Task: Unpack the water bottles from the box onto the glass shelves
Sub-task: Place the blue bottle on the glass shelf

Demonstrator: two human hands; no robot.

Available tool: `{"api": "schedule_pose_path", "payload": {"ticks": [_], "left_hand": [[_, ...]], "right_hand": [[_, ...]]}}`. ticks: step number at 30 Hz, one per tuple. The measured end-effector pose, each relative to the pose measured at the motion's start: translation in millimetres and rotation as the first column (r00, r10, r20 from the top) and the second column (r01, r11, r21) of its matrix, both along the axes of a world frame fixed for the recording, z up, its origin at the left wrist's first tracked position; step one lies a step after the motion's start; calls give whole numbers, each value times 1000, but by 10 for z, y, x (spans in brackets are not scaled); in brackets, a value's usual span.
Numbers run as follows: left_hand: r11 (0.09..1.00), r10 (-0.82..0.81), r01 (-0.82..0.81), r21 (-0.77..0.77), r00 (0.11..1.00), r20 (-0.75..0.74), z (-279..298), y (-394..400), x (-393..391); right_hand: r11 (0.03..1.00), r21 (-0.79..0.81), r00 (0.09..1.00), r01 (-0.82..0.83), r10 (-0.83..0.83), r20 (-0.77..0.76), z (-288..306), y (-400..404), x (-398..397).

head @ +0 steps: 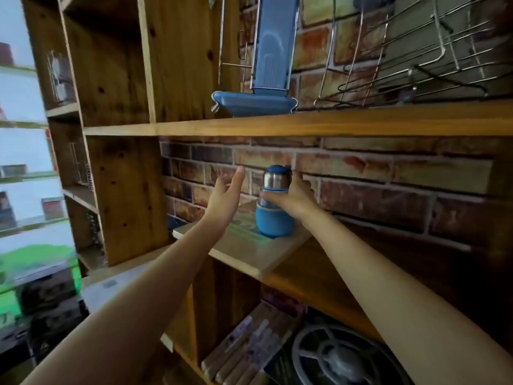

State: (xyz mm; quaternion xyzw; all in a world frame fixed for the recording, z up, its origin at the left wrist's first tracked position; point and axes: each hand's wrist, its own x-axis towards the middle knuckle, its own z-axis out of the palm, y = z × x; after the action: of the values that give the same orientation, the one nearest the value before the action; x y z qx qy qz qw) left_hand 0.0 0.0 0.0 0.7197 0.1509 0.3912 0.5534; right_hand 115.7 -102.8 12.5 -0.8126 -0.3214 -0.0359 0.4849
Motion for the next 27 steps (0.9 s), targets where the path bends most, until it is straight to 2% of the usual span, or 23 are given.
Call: {"api": "schedule_pose_path", "payload": {"ticks": [5, 8, 11, 15, 19, 24, 27], "left_hand": [[999, 1, -1, -46, 1000, -16, -69, 162, 51], [999, -7, 7, -50, 1000, -6, 11, 287, 27], [999, 0, 0, -37, 1000, 6, 69, 440, -26], [998, 52, -51, -41, 998, 33, 139, 645, -202], [986, 168, -167, -29, 985, 37, 209, 921, -546], [945, 326, -324, -29, 943, 73, 269, 1320, -1264], [885, 465, -462, -49, 881, 84, 274, 1632, -1843]], "right_hand": [[997, -11, 997, 71, -72, -29, -21, 173, 25], [993, 57, 994, 107, -106, -36, -72, 288, 78], [985, 112, 991, 129, -132, 24, -61, 336, 45], [986, 165, 997, -28, 16, 75, -26, 529, -156], [951, 213, 972, -223, 199, 128, 67, 883, -538], [872, 264, 910, -413, 382, 162, 192, 1410, -1132], [815, 279, 861, -507, 493, 124, 203, 1739, -1569]]}}
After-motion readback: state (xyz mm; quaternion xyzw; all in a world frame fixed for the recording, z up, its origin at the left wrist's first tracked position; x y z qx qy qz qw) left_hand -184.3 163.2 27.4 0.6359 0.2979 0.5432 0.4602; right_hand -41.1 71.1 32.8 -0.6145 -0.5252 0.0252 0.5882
